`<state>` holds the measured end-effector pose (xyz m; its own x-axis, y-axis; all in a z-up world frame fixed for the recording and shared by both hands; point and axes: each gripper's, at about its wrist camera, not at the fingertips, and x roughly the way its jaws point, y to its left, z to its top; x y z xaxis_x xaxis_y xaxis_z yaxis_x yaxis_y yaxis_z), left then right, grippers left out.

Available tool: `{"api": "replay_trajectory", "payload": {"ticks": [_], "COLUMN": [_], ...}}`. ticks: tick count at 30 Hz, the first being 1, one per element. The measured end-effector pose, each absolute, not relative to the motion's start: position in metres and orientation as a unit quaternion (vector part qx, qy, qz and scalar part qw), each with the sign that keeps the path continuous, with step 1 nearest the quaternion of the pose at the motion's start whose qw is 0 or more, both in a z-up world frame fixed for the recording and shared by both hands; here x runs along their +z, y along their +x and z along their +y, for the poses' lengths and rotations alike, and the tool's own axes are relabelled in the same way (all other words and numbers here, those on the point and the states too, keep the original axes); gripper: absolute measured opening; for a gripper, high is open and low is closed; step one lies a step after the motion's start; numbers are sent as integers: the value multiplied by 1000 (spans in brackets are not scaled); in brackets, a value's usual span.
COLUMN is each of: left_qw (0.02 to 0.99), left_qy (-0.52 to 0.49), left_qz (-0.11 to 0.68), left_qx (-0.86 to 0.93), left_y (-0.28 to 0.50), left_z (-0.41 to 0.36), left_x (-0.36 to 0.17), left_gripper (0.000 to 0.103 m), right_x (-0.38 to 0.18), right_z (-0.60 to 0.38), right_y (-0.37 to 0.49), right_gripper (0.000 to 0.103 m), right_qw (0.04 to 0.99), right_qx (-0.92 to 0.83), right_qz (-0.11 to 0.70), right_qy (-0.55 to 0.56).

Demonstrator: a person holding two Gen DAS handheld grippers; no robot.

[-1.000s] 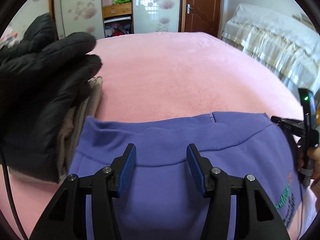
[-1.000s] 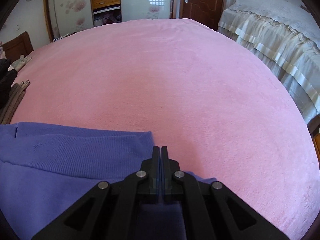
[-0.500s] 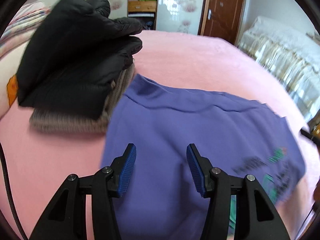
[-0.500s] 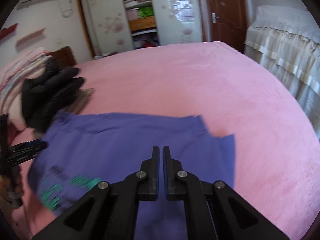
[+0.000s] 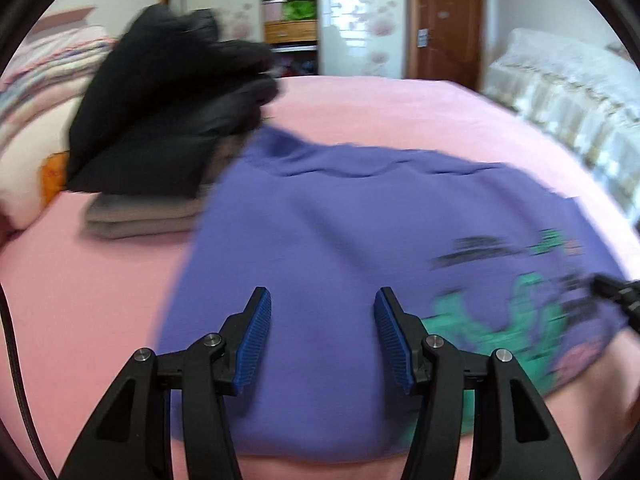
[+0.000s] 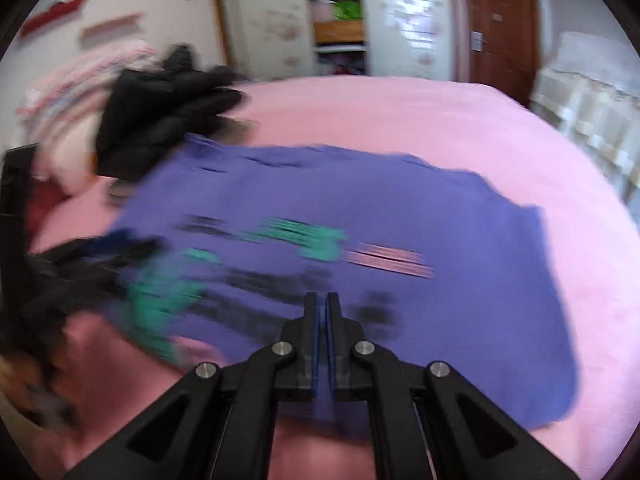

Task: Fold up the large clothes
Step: 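Press the folded hoodie flat with both grippers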

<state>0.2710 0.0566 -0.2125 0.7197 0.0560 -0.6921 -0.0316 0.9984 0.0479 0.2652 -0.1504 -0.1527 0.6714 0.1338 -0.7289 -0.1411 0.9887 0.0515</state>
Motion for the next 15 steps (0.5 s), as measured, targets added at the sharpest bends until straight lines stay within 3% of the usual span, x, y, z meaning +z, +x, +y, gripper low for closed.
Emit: {"api": "replay_trajectory", "payload": {"ticks": [2,4,10,15], "left_qw": [919,915,914,898], "left_qy": [7,-20,11,-19], "left_qz": [390,401,403,435], "left_qx": [49,39,52,72], "left_y": [270,265,265,279], "left_z": [79,97,90,104], "left_x": [-221,-227,-234,-259], "left_gripper": [54,47,46,63], "right_x": [-167,-175,-181,-199], "right_z": [-188,-218,-239,-235], "right_y": [269,269,264,266], "right_gripper": [3,0,0,0], "right_qw": [906,903,903,899], "right_qx": [26,-5,-11,-15], "right_qz": [422,429,429,437], "right_qy": [9,24,11,5]}}
